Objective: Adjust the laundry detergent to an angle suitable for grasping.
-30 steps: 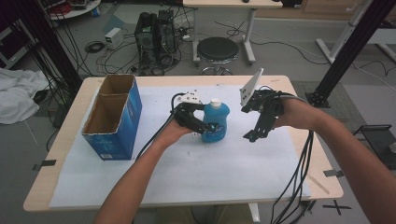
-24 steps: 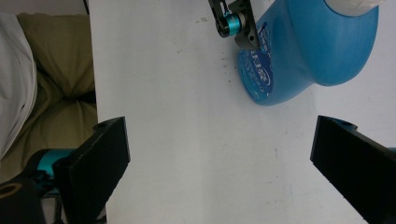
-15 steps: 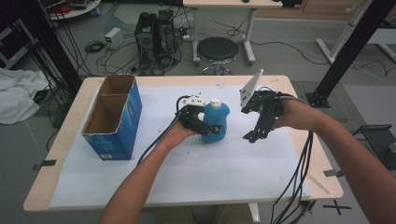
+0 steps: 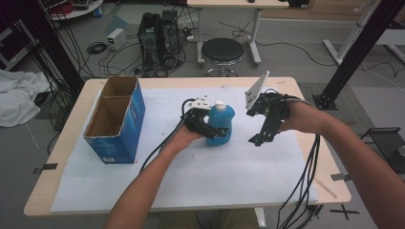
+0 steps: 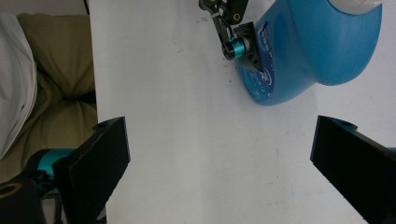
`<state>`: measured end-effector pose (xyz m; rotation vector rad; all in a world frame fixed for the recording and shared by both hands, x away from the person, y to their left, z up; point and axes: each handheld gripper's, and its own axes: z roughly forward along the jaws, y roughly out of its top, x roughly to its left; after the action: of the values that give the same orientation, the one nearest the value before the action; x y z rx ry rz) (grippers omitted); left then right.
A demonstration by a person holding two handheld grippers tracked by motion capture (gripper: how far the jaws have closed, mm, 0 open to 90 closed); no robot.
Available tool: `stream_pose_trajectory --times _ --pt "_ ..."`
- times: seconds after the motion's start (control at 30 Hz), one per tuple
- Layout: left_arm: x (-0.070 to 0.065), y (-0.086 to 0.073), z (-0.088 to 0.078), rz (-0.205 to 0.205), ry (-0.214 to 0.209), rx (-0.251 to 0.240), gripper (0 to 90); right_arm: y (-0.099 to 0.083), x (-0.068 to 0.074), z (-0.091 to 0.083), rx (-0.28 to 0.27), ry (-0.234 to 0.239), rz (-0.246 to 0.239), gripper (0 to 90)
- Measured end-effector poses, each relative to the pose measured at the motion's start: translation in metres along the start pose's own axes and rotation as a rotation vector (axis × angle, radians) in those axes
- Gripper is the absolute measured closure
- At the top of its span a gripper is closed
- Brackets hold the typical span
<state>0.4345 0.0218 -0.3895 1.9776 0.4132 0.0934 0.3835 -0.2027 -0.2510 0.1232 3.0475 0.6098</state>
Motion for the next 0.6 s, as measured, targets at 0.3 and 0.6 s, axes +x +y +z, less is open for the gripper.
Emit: stream_pose_trajectory --times 0.3,0.6 --pt "0.0007 -0.0005 0.0002 0.001 0.005 -0.003 20.7 -0.0004 0.0004 -0.0001 -0.003 -0.002 -0.003 3.6" --pt "0.0002 -0.0006 0.0006 -0.003 0.009 -0.015 24.7 -0.0014 0.0004 -0.0009 -0.008 -0.003 0.002 3.6"
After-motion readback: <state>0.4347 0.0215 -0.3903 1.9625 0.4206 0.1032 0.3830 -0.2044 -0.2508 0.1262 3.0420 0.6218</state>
